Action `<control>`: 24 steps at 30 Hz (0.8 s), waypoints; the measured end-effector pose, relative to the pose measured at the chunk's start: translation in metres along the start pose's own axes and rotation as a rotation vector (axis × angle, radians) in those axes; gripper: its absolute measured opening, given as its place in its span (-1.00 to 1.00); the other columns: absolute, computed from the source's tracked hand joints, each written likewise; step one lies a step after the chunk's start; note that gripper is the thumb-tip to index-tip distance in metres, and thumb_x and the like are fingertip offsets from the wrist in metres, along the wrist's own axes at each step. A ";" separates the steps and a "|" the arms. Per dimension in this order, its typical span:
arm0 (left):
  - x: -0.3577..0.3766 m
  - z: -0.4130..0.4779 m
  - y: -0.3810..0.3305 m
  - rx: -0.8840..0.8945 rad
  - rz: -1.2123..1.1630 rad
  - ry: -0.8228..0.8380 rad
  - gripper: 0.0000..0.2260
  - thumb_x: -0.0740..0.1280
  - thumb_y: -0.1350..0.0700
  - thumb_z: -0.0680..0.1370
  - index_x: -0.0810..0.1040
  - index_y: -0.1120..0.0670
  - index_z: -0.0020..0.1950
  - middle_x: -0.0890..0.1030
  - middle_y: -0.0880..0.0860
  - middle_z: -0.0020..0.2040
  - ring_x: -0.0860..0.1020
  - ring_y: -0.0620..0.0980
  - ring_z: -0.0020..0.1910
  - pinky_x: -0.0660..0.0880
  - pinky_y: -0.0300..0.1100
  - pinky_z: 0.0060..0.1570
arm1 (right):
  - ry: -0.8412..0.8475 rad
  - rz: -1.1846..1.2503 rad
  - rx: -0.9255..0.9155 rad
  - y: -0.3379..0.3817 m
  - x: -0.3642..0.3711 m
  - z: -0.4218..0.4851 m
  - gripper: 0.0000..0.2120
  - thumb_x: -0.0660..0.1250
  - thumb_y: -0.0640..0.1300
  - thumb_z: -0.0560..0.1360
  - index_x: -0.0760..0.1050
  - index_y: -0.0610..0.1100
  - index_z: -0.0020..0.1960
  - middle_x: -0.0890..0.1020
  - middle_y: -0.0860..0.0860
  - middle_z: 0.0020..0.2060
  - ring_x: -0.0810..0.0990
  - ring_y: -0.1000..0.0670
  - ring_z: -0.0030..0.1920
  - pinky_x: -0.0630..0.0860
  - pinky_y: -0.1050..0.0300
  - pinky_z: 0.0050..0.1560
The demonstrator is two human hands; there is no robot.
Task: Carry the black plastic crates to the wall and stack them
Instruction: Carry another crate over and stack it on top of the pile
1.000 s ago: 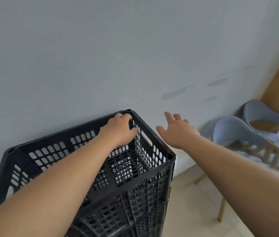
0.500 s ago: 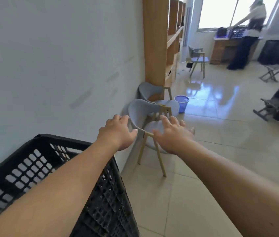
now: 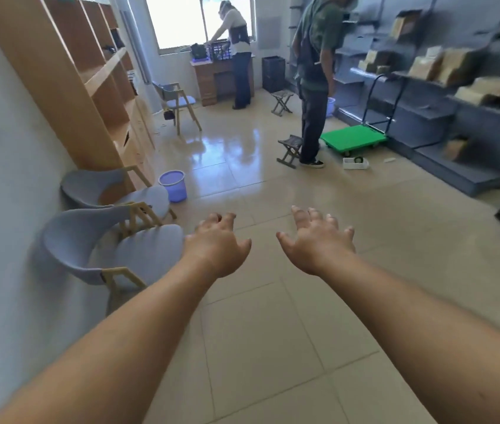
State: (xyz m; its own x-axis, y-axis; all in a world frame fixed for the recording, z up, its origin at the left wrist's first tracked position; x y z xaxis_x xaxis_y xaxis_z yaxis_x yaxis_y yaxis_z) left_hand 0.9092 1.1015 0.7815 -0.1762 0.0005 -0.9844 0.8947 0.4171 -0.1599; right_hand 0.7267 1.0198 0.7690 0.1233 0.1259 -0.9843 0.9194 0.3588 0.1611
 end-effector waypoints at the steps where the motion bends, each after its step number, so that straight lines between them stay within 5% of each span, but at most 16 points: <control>1: 0.008 0.008 -0.030 0.033 -0.003 0.007 -0.32 0.17 -0.29 0.58 0.12 -0.07 0.64 0.22 0.04 0.59 0.22 0.13 0.54 0.29 0.15 0.39 | -0.003 -0.003 0.043 -0.031 -0.003 0.002 -0.27 -0.11 0.39 0.52 -0.11 0.12 0.60 0.04 -0.03 0.61 0.03 -0.23 0.55 0.01 -0.46 0.39; 12: 0.085 0.051 -0.307 0.455 0.032 0.117 -0.32 0.14 -0.27 0.59 0.07 -0.04 0.64 0.25 0.06 0.58 0.26 0.13 0.52 0.32 0.12 0.36 | 0.025 0.016 0.507 -0.307 -0.018 -0.014 -0.28 -0.10 0.39 0.53 -0.10 0.13 0.61 0.08 -0.09 0.60 0.09 -0.26 0.53 0.06 -0.43 0.39; 24: 0.152 0.179 -0.485 0.755 0.036 0.196 -0.40 0.13 -0.27 0.60 0.17 -0.04 0.58 0.32 0.03 0.51 0.33 0.11 0.45 0.35 0.09 0.29 | 0.069 0.026 0.860 -0.470 -0.013 0.060 -0.30 -0.11 0.37 0.54 -0.07 0.11 0.61 0.14 -0.09 0.57 0.19 -0.26 0.47 0.19 -0.39 0.34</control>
State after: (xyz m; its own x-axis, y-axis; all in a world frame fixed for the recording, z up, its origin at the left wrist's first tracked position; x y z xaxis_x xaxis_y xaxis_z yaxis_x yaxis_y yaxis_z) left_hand 0.5217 0.7366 0.6960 -0.1483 0.1918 -0.9702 0.9261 -0.3172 -0.2043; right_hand 0.3153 0.7944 0.7019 0.1512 0.1898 -0.9701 0.8832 -0.4667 0.0464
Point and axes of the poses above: each hand's wrist, its own z-axis towards the middle knuckle, its own x-axis out of the palm, y = z × x, the point moved 5 cm from there along z, towards the middle knuckle
